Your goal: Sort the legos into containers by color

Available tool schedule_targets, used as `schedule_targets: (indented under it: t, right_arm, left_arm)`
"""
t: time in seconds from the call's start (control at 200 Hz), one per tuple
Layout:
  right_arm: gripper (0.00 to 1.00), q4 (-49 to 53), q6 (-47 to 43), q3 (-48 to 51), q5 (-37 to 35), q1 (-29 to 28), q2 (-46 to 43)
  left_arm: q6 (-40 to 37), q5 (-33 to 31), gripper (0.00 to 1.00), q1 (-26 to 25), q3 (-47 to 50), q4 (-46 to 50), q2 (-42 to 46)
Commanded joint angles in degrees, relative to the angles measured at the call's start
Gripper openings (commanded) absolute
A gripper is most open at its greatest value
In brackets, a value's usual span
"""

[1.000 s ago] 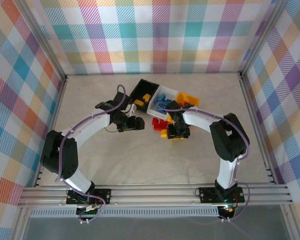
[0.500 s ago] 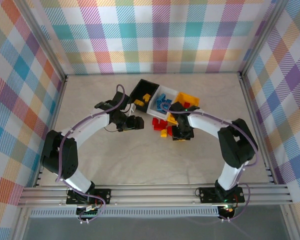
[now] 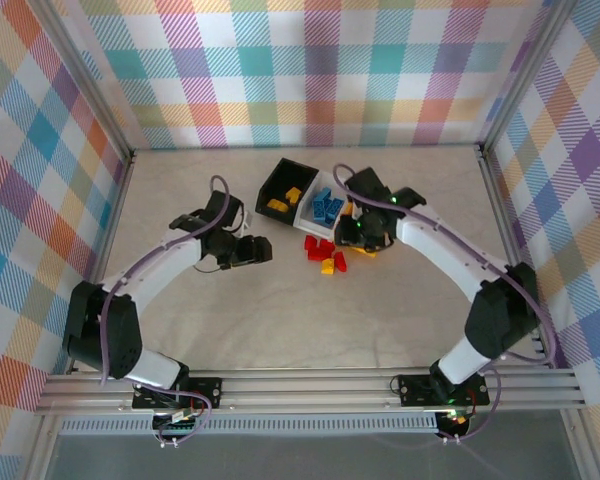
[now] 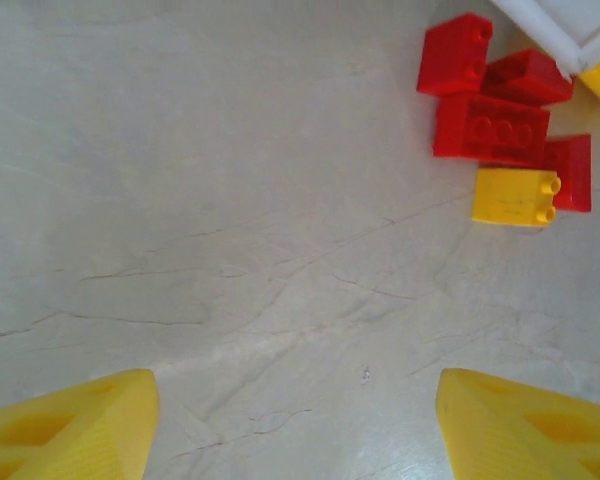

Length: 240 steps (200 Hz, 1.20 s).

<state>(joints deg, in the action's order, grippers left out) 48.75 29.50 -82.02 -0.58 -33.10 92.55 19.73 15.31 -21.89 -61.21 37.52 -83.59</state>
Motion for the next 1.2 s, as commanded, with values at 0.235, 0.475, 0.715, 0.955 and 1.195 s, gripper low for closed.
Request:
schedule_targets:
  t: [0.235,0.475,0.715,0.955,1.195]
  right_arm:
    - [0.37,-0.72,-8.28,-30.89,3.56,-0.38,25.3]
    - [0.37,0.73,-9.72,-49.86,4.32,-0.21,40.88]
    - [0.38,2.69,-8.81,-62.85,6.34,0.79,51.42]
    - [0.46,1.0,-7.39,-63.15,7.57,1.29,51.79]
    - [0.47,3.13,-6.74,-62.45,8.14,1.27,45.63]
  left_arm:
    - [-1.12,-0.65,0.74,0.44,1.19,4.01,4.63]
    - [-1.99,-0.98,0.74,0.44,0.13,7.63,5.12]
    - [-2.77,-0.99,0.74,0.44,-1.78,9.39,3.71]
    - [-2.72,-0.98,0.74,0.47,-2.78,9.42,2.36]
    - [-4.5,0.21,0.74,-2.94,-6.41,8.19,-0.68]
